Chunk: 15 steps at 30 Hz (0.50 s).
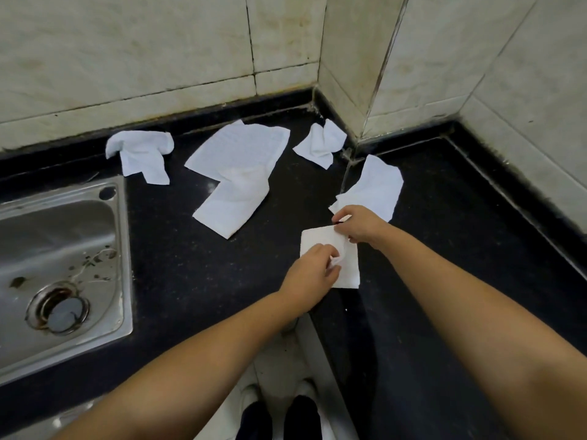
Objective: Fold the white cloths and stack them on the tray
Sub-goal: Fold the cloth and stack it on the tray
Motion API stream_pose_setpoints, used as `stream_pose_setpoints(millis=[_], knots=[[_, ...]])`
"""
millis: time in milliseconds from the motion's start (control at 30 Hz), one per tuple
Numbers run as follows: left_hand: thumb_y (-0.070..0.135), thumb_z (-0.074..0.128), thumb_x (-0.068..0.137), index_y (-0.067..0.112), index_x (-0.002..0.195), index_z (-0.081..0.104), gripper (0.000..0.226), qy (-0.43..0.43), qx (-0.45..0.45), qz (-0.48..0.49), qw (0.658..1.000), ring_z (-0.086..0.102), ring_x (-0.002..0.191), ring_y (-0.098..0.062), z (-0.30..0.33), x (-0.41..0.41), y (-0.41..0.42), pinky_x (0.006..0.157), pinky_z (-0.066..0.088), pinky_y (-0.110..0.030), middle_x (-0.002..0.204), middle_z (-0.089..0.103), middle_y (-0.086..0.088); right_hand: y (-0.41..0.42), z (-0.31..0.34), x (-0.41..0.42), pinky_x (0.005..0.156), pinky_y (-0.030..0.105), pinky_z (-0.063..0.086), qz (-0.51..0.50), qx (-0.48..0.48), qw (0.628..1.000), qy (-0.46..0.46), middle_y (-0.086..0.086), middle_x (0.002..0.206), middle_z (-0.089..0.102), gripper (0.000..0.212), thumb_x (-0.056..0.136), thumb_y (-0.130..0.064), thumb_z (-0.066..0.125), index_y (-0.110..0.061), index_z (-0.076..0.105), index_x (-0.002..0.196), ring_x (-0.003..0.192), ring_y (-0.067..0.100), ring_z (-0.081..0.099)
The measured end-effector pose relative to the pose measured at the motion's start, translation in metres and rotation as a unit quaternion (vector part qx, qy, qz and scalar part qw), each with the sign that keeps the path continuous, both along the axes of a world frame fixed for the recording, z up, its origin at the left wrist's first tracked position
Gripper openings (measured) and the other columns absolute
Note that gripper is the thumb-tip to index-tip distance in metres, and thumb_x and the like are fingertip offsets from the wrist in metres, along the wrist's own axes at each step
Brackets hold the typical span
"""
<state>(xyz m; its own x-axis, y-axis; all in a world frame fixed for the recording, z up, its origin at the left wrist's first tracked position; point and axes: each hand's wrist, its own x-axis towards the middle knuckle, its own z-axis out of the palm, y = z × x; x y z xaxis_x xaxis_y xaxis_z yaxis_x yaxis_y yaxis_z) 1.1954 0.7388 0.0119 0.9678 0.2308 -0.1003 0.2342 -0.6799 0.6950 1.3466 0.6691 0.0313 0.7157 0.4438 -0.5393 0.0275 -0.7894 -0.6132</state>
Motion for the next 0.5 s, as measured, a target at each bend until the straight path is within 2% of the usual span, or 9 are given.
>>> stream_pose_setpoints(millis=[67, 133, 267, 300, 400, 500], knots=[[0.023, 0.051, 0.096, 0.013, 0.122, 0.054, 0.028, 0.013, 0.001, -0.006, 1.0, 0.056, 0.088, -0.018, -0.008, 0.006, -0.014, 0.082, 0.05, -0.032, 0.113, 0.056, -0.004, -0.008, -0.008, 0.005, 0.081, 0.028, 0.049, 0.004, -0.008, 0.999, -0.034, 0.007, 0.119, 0.055, 0.025, 0.091, -0.014, 0.059, -0.014, 0.06, 0.116, 0.107, 0.023, 0.054], [0.022, 0.049, 0.096, 0.012, 0.123, 0.054, 0.028, 0.023, 0.005, -0.008, 1.0, 0.057, 0.092, -0.021, -0.016, 0.011, -0.027, 0.084, 0.049, -0.034, 0.113, 0.056, -0.006, -0.019, -0.018, 0.01, 0.082, 0.025, 0.043, 0.012, -0.007, 0.998, -0.061, 0.006, 0.12, 0.057, 0.027, 0.09, -0.014, 0.061, -0.012, 0.06, 0.117, 0.104, 0.019, 0.054], [0.019, 0.046, 0.098, 0.01, 0.124, 0.053, 0.029, 0.062, 0.038, -0.022, 0.997, 0.057, 0.096, -0.026, -0.029, 0.017, -0.04, 0.084, 0.05, -0.041, 0.115, 0.054, -0.008, -0.034, -0.037, 0.008, 0.078, 0.022, 0.036, 0.007, 0.016, 0.998, -0.066, -0.003, 0.09, 0.053, 0.025, 0.09, -0.012, 0.061, -0.006, 0.06, 0.114, 0.091, 0.014, 0.05], [0.02, 0.046, 0.098, 0.011, 0.126, 0.052, 0.031, 0.076, 0.045, -0.032, 0.996, 0.057, 0.097, -0.026, -0.032, 0.017, -0.041, 0.084, 0.05, -0.041, 0.116, 0.053, -0.008, -0.035, -0.04, 0.006, 0.078, 0.023, 0.037, 0.007, 0.022, 0.998, -0.067, -0.003, 0.088, 0.052, 0.025, 0.09, -0.012, 0.06, -0.005, 0.06, 0.114, 0.09, 0.014, 0.05], [0.03, 0.05, 0.096, 0.013, 0.128, 0.052, 0.036, 0.101, 0.041, -0.066, 0.992, 0.057, 0.098, -0.023, -0.035, 0.013, -0.039, 0.085, 0.05, -0.037, 0.115, 0.052, -0.006, -0.036, -0.044, 0.002, 0.079, 0.025, 0.041, 0.011, 0.021, 0.996, -0.089, 0.003, 0.098, 0.054, 0.029, 0.09, -0.014, 0.06, -0.007, 0.056, 0.118, 0.091, 0.015, 0.052], [0.032, 0.05, 0.096, 0.014, 0.121, 0.057, 0.031, 0.048, 0.01, -0.003, 0.999, 0.057, 0.092, -0.017, -0.028, 0.011, -0.021, 0.083, 0.05, -0.033, 0.108, 0.057, -0.003, -0.04, -0.04, 0.001, 0.079, 0.028, 0.044, -0.057, 0.014, 0.992, -0.113, 0.012, 0.112, 0.057, 0.033, 0.092, -0.021, 0.059, -0.006, 0.052, 0.121, 0.097, 0.022, 0.056]])
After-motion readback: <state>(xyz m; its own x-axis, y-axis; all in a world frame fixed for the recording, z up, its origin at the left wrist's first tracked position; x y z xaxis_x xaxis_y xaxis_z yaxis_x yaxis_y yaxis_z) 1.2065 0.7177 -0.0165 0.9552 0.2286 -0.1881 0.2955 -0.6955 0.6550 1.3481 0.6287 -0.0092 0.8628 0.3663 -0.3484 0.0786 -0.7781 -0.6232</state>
